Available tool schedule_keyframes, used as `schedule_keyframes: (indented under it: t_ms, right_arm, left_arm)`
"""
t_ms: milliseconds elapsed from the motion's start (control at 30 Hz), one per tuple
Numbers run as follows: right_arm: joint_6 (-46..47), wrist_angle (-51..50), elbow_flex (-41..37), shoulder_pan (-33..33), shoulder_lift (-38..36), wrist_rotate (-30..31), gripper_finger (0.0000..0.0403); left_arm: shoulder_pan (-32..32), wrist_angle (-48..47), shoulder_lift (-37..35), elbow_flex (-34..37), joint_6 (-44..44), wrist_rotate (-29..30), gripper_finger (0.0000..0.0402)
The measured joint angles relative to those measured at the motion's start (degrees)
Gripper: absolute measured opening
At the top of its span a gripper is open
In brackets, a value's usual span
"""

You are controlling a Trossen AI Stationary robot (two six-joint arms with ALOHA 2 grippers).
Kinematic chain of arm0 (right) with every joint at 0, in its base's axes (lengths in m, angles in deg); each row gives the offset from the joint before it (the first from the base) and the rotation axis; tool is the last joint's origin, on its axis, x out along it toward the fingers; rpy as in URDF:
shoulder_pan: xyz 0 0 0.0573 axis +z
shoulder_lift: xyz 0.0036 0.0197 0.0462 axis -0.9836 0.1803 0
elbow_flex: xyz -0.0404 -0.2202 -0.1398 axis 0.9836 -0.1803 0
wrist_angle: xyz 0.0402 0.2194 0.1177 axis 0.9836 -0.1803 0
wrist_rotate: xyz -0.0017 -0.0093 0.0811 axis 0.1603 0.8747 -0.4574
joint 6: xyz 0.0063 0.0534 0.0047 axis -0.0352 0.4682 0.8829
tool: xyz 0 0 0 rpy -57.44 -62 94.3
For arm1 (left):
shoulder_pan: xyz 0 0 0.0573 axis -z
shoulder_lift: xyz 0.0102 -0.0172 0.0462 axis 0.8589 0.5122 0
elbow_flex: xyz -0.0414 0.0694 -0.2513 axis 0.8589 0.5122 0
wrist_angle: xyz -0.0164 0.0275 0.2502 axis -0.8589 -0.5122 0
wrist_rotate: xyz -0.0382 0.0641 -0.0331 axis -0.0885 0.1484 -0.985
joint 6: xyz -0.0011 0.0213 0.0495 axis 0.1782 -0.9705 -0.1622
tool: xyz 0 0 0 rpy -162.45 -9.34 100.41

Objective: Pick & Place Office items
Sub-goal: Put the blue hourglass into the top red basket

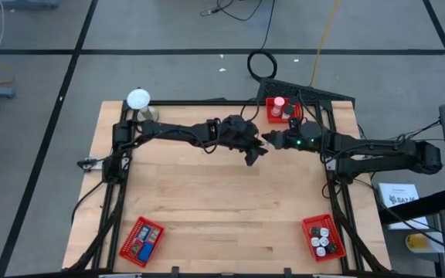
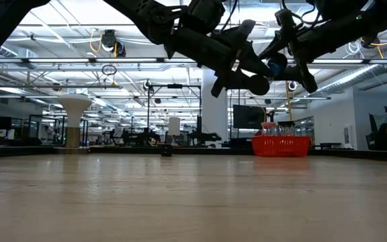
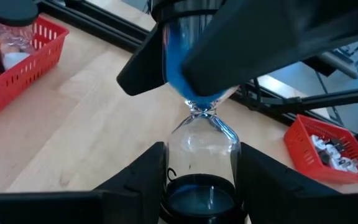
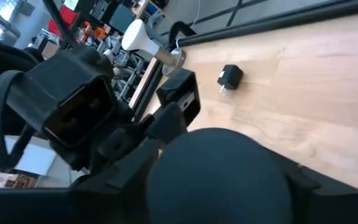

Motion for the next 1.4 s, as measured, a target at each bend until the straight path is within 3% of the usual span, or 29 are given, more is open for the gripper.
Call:
schedule_keyframes:
  t_ms: [100, 300, 400, 500, 600, 800, 967, 1167, 1400]
  right_arm:
    - [-1.6, 0.2, 0.0, 0.0, -0.6, 0.9, 0.0189]
    - [-6.4, 1.4, 0.0, -0.1, -2.2, 3.1, 0.0187]
    - [-8.8, 1.2, 0.3, -2.0, -3.1, 3.2, 0.0187]
    - [-13.0, -0.8, 1.9, -5.2, -3.0, 3.8, 0.0187]
    - [-18.2, -4.4, 3.9, -10.0, -1.7, 4.2, 0.0187]
    - [-28.0, -4.4, 4.3, -19.7, 4.3, 3.0, 0.0187]
    - [-35.7, 0.6, 4.3, -22.6, 11.0, 2.7, 0.0187]
    - [-43.3, 5.5, 4.4, -24.1, 15.9, 5.6, 0.0187]
    - [-46.9, 8.1, 4.4, -25.6, 20.3, 7.2, 0.0187]
  left_arm:
    - [-0.3, 0.2, 0.0, -0.1, 0.7, -0.9, 0.0188]
    - [-2.2, -3.0, -1.2, -0.1, 4.1, -6.5, 0.0254]
    - [-3.4, -7.4, -3.8, -0.1, 1.5, -4.7, 0.0277]
    - [-3.7, -10.2, -6.9, 0.3, -3.1, 0.8, 0.0282]
    - [-3.4, -7.2, -10.4, 4.2, -4.0, 3.3, 0.0265]
    - [-2.7, 4.4, -17.0, 17.8, 0.2, 3.9, 0.0192]
    - [-2.7, 8.9, -22.6, 27.6, 3.8, 5.3, 0.0142]
    - [-2.2, 10.2, -26.6, 32.9, 5.6, 9.7, 0.0115]
    - [-1.2, 10.1, -27.0, 33.3, 5.7, 10.9, 0.0113]
